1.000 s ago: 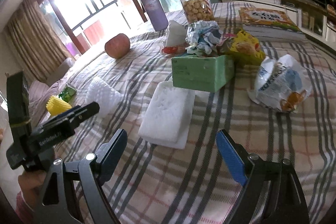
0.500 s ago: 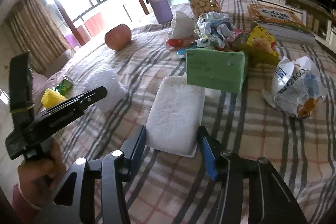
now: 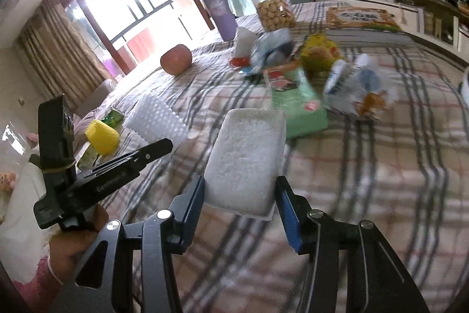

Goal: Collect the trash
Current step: 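Carry the foam block over the bin with the right tool while the left tool carries the sleeve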

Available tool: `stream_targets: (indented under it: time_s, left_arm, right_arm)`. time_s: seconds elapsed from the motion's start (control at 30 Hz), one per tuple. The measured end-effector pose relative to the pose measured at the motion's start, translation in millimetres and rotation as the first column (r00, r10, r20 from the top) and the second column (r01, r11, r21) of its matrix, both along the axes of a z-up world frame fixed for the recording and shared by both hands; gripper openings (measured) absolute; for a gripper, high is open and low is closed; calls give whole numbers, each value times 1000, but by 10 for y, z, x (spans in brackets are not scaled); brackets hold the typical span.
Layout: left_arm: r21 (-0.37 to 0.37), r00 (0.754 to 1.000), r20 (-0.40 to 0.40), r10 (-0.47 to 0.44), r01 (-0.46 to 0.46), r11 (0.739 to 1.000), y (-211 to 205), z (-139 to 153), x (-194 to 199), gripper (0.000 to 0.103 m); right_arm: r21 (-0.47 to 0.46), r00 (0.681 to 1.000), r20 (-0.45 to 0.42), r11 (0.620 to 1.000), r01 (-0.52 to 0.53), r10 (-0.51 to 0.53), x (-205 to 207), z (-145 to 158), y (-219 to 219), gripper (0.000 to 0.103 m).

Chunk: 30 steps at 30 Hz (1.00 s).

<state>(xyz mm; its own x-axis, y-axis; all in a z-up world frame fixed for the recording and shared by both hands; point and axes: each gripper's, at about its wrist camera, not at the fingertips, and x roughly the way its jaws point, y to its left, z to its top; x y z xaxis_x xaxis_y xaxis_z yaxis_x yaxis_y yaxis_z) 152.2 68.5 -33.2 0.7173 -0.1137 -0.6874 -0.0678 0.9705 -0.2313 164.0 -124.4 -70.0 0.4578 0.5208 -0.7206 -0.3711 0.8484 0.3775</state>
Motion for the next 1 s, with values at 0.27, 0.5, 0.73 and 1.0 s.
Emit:
stream_targets:
  time_s: [0.27, 0.5, 0.73, 1.0]
  left_arm:
    - [-14, 994, 19, -108, 108, 994, -389, 130, -140, 4]
    - [-10, 978, 31, -207, 208, 978, -753, 208, -94, 4]
    - [7, 950, 41, -308, 308, 951, -1172, 262, 20, 4]
    - [9, 925, 47, -377, 377, 926, -1523, 266, 228, 4]
  right_arm:
    - [2, 997, 19, 997, 77, -77, -168, 84, -449, 50]
    - [9, 986, 40, 987, 163, -164, -211, 161, -849, 50]
    - [18, 969, 54, 970, 241, -242, -235, 199, -1241, 50]
    - [22, 943, 71, 946, 324, -325, -259, 272, -1665, 50]
